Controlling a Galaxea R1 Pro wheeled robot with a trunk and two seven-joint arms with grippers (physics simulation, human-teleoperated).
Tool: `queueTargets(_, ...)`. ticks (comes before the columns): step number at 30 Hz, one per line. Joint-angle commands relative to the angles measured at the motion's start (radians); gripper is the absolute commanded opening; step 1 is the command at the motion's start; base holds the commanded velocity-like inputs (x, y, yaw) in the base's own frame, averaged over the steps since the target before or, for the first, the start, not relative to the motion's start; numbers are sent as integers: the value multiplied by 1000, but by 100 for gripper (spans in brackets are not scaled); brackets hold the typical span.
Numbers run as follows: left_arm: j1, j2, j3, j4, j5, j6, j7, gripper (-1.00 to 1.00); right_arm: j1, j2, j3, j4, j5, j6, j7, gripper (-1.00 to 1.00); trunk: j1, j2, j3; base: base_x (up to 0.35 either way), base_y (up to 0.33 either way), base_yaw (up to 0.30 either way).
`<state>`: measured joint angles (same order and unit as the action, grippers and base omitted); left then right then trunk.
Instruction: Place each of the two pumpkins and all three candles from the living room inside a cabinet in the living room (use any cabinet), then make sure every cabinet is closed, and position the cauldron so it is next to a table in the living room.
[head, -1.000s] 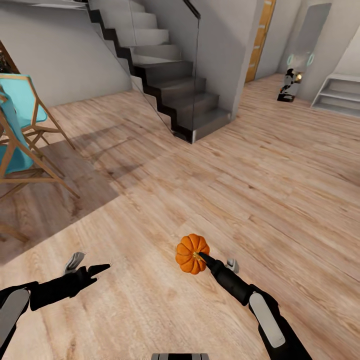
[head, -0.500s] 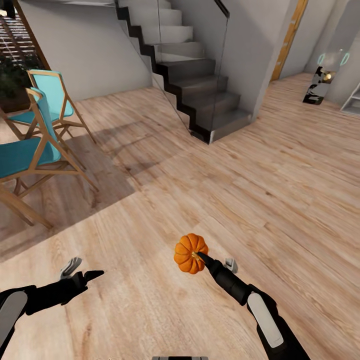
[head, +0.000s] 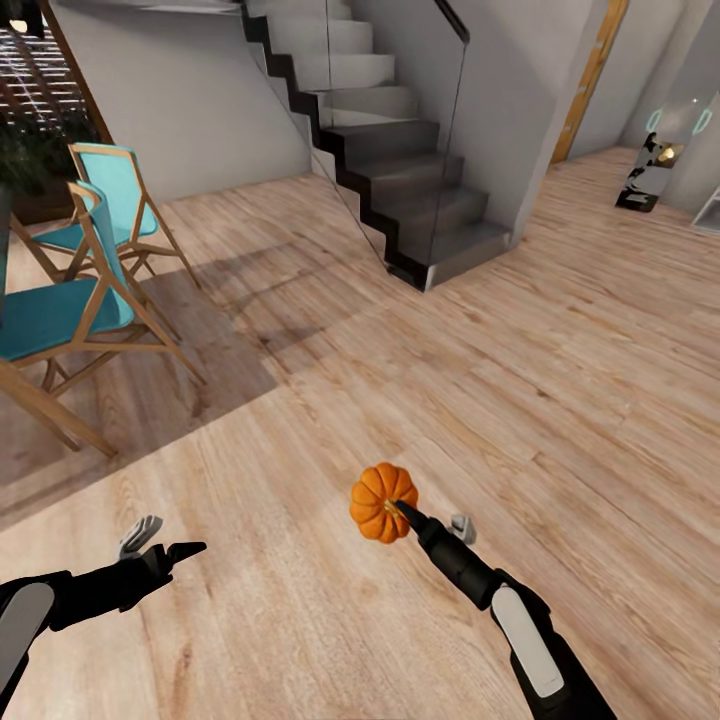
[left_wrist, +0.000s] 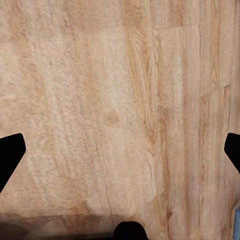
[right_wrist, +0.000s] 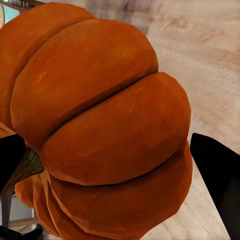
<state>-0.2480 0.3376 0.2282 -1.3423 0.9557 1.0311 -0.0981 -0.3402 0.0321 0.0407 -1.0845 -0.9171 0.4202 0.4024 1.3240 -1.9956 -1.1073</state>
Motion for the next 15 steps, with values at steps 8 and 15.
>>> queueTargets(8, -1, 0, 15, 0, -6, 6, -11, 100, 0, 0, 88, 1, -9, -80, -3, -100, -8, 14, 6, 0, 0, 23)
queueTargets(15, -1, -1, 20, 0, -6, 7, -11, 100, -2, 2, 102, 2, -9, -83, -41, -100, -8, 14, 13, 0, 0, 202)
